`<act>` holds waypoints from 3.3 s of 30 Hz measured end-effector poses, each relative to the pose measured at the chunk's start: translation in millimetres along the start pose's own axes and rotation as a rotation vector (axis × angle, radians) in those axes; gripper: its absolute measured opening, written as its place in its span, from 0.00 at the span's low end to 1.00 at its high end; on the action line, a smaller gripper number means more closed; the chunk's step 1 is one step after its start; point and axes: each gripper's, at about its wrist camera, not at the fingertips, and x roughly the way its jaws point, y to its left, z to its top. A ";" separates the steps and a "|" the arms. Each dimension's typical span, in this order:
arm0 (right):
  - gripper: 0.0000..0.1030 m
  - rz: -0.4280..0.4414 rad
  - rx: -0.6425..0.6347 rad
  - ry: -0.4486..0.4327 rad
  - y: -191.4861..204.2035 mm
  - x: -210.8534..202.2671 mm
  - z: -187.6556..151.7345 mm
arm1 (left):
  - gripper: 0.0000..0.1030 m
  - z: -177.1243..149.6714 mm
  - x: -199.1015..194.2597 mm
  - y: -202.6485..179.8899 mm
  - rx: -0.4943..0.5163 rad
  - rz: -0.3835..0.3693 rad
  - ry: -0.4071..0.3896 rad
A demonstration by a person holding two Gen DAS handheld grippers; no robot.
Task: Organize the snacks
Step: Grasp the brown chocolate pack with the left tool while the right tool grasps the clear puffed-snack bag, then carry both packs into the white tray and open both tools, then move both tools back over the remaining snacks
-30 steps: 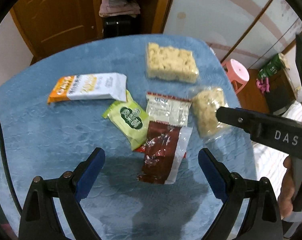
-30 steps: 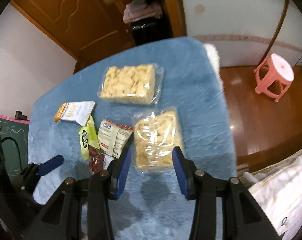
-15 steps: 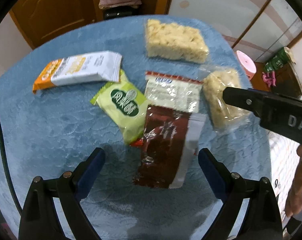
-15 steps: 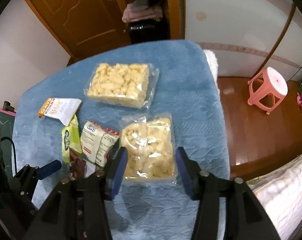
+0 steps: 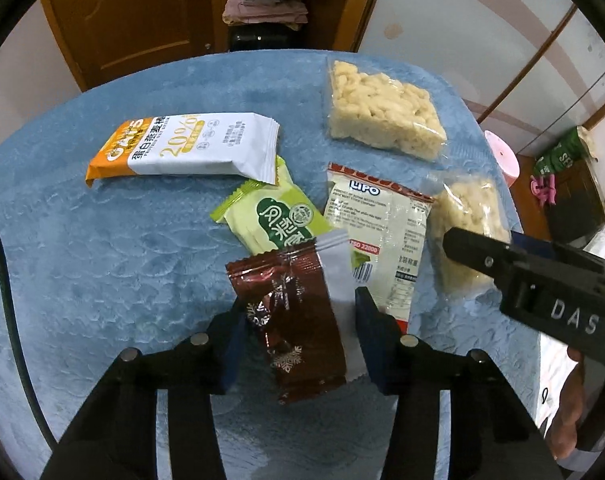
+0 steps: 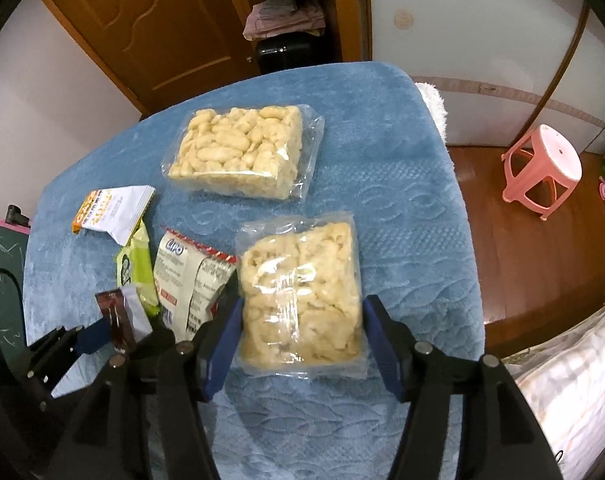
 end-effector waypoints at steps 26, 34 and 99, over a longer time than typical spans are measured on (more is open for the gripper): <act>0.58 0.138 -0.156 -0.222 65.7 -182.4 -110.9 | 0.37 -54.8 -222.7 11.6 0.104 -0.142 -0.156; 0.58 0.204 -0.257 -0.326 104.0 -251.8 -216.4 | 0.38 -159.8 -280.9 39.7 0.227 -0.088 -0.180; 0.65 0.033 -0.129 -0.307 112.5 -211.0 -274.4 | 0.88 -222.3 -253.6 46.6 0.247 0.010 -0.196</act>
